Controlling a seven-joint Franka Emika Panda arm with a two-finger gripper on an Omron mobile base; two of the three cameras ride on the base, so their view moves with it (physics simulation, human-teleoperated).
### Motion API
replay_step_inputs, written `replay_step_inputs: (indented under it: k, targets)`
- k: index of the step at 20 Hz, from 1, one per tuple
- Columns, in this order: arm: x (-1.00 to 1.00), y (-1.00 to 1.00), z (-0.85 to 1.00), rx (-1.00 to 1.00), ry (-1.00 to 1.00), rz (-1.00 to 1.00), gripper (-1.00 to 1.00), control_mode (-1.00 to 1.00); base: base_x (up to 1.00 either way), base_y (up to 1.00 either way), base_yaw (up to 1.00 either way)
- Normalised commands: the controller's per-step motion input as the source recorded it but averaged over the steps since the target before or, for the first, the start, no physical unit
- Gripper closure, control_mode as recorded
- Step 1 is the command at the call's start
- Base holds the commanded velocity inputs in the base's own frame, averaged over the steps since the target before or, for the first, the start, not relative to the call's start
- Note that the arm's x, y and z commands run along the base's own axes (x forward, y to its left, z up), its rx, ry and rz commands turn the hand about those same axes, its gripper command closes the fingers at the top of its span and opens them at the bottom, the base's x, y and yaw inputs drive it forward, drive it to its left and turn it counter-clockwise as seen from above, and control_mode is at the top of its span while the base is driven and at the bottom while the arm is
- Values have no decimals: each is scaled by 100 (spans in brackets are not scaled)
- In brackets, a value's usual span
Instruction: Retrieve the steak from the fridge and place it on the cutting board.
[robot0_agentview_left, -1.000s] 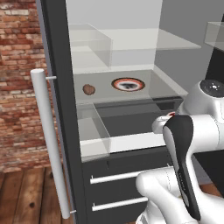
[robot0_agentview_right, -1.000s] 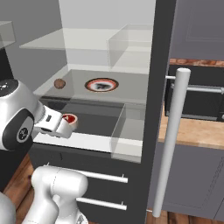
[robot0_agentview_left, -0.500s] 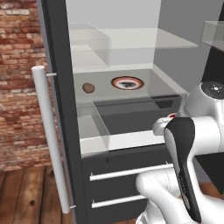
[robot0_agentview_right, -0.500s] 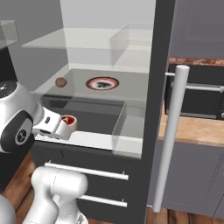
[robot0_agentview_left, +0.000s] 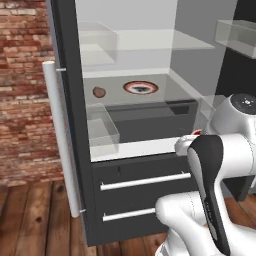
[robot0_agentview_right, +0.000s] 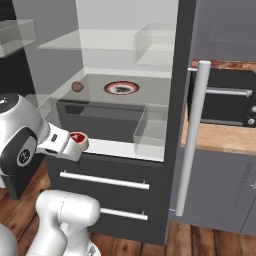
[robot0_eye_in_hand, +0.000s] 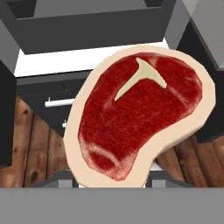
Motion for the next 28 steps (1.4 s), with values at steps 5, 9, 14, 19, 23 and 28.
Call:
replay_step_inputs:
  k: [5, 9, 14, 19, 23, 28]
  targets:
    - [0, 0, 0, 0, 0, 0, 100, 100, -70, 0, 0]
    - [0, 0, 0, 0, 0, 0, 100, 100, -74, -1, 0]
    - [0, 0, 0, 0, 0, 0, 100, 100, -70, -21, 0]
    - [0, 0, 0, 0, 0, 0, 100, 100, -54, -47, 0]
    - [0, 0, 0, 0, 0, 0, 100, 100, -21, -67, 0]
    - [0, 0, 0, 0, 0, 0, 100, 100, -2, -74, 0]
